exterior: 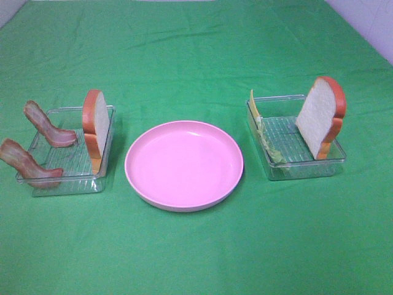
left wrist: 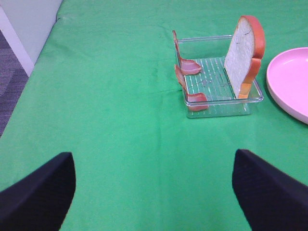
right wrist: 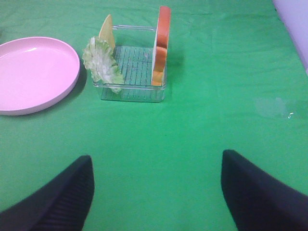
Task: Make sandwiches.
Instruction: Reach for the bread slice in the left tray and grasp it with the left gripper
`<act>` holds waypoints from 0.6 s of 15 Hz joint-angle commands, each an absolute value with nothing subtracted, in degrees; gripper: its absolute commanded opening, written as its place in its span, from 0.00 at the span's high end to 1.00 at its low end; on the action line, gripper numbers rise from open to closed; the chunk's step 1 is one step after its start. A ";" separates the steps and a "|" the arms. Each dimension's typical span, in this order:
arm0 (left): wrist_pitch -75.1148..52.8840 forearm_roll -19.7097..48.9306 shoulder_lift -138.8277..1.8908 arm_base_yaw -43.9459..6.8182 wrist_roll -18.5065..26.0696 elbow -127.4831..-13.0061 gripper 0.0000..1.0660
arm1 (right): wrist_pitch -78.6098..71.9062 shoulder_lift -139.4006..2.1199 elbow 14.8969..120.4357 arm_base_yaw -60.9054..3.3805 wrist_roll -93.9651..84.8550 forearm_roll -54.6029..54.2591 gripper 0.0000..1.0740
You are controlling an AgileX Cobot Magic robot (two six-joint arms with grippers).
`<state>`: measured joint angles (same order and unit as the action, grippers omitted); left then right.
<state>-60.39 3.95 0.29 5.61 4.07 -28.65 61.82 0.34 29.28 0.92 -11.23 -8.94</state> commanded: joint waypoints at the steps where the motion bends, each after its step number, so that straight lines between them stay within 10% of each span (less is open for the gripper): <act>1: -59.87 4.53 1.38 5.27 4.01 -28.71 0.22 | 61.36 0.63 29.05 1.26 -11.80 -8.88 0.35; 9: -59.87 4.53 1.38 5.27 4.01 -28.71 0.22 | 61.36 0.63 29.05 1.26 -11.80 -8.88 0.35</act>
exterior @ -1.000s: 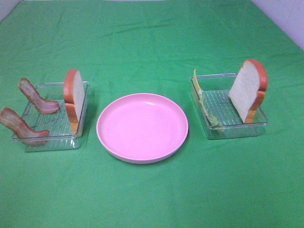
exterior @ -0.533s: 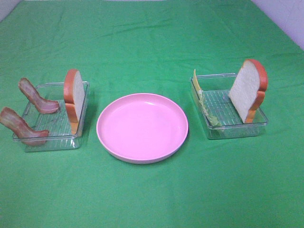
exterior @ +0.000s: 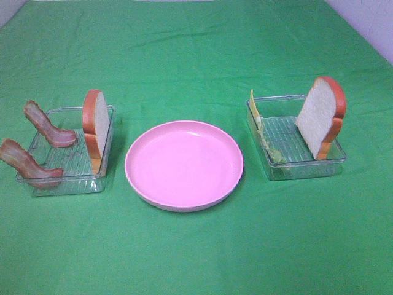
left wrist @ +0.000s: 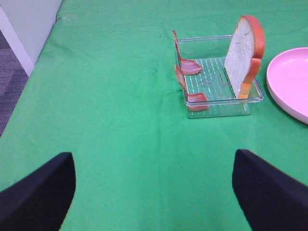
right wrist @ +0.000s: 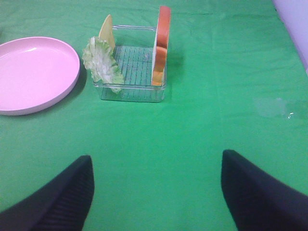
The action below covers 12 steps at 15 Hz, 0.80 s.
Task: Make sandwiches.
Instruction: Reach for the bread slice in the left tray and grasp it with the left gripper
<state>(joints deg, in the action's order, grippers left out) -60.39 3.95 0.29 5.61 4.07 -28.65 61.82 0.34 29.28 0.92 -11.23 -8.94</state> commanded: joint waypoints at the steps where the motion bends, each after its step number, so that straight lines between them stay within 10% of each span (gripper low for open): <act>1: -59.87 4.53 1.38 5.27 4.01 -28.71 0.22 | 61.36 0.63 29.05 1.26 -11.80 -8.88 0.35; 12: -59.87 4.53 1.38 5.27 4.01 -28.71 0.22 | 61.36 0.63 29.05 1.26 -11.80 -8.88 0.35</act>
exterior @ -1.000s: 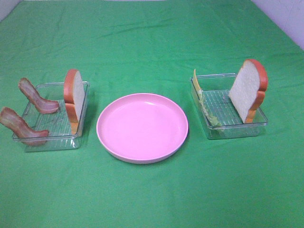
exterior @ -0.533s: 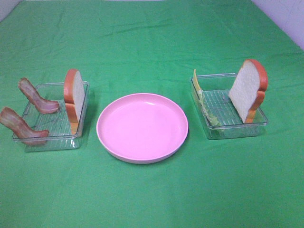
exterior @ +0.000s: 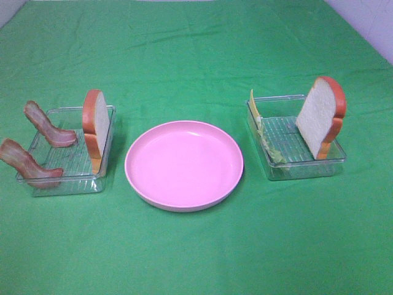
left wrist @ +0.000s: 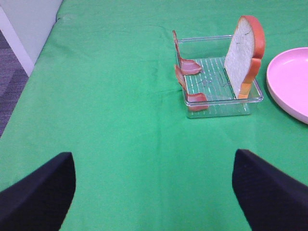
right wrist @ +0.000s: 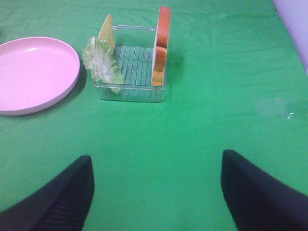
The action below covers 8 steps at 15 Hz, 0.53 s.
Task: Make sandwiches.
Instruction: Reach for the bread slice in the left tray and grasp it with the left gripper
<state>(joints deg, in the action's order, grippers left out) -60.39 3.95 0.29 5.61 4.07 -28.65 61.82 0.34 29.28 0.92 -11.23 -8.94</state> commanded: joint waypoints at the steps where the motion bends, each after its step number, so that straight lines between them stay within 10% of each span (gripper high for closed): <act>1: -59.87 4.53 1.38 5.27 4.01 -28.71 0.22 | 61.36 0.63 29.05 1.26 -11.80 -8.88 0.35; 8: -55.06 4.76 -3.32 5.27 7.05 -30.60 0.22 | 61.36 0.63 29.05 1.26 -11.80 -8.88 0.35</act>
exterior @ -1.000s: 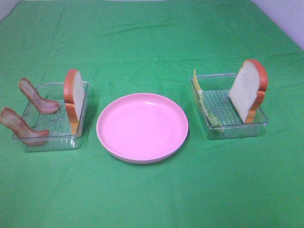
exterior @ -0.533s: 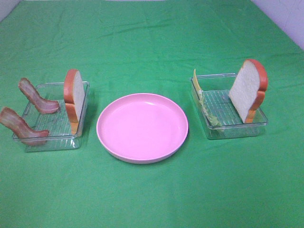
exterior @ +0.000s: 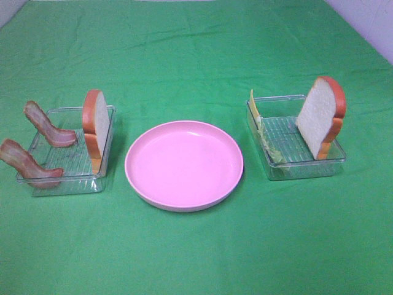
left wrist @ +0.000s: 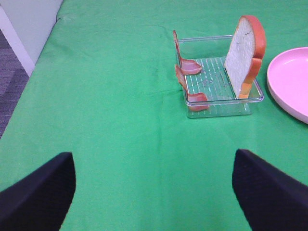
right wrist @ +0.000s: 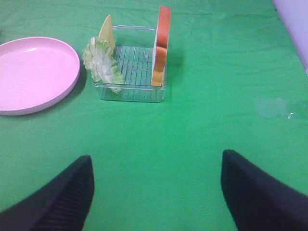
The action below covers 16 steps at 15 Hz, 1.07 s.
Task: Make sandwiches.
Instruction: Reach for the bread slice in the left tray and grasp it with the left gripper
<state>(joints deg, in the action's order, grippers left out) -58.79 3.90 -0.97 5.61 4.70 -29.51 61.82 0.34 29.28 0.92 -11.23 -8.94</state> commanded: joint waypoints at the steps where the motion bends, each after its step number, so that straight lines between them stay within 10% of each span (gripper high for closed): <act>1: -53.11 6.02 -6.53 5.27 9.80 -31.23 0.22 | 61.36 0.63 29.05 1.26 -11.80 -8.88 0.35; 8: -39.30 14.73 -36.10 5.27 20.40 -34.09 0.22 | 61.36 0.63 29.05 1.26 -11.80 -8.88 0.35; 16: -52.48 24.24 -74.77 4.41 20.45 -61.08 0.24 | 61.36 0.63 29.05 1.26 -11.80 -8.88 0.35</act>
<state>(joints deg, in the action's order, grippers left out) -51.51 23.09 -74.31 4.76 20.51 -60.10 61.82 0.34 29.28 0.92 -11.23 -8.94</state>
